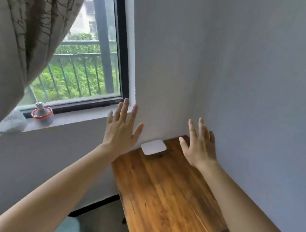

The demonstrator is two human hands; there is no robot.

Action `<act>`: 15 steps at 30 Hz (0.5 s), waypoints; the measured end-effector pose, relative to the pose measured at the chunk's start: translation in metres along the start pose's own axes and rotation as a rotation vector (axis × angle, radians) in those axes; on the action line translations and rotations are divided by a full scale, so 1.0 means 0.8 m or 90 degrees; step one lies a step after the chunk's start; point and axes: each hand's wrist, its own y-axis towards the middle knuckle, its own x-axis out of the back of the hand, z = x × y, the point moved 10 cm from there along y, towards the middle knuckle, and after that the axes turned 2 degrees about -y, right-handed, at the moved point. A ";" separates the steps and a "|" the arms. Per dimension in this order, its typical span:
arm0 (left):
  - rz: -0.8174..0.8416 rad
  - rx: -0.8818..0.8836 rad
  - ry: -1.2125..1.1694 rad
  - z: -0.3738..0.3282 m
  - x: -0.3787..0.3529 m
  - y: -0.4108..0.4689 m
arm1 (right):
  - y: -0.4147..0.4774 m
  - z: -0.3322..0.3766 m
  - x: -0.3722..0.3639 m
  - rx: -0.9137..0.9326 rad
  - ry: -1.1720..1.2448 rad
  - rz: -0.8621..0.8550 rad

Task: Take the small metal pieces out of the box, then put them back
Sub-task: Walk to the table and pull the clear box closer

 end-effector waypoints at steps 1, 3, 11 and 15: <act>0.006 -0.009 -0.005 -0.003 -0.020 0.018 | 0.013 -0.010 -0.011 -0.014 -0.005 -0.001; 0.026 -0.016 -0.015 -0.007 -0.060 0.051 | 0.039 -0.029 -0.035 -0.038 -0.009 0.006; 0.113 -0.071 -0.029 0.000 -0.205 0.150 | 0.110 -0.070 -0.148 -0.121 -0.012 0.073; 0.189 -0.133 -0.053 -0.004 -0.310 0.174 | 0.115 -0.090 -0.221 -0.164 -0.028 0.109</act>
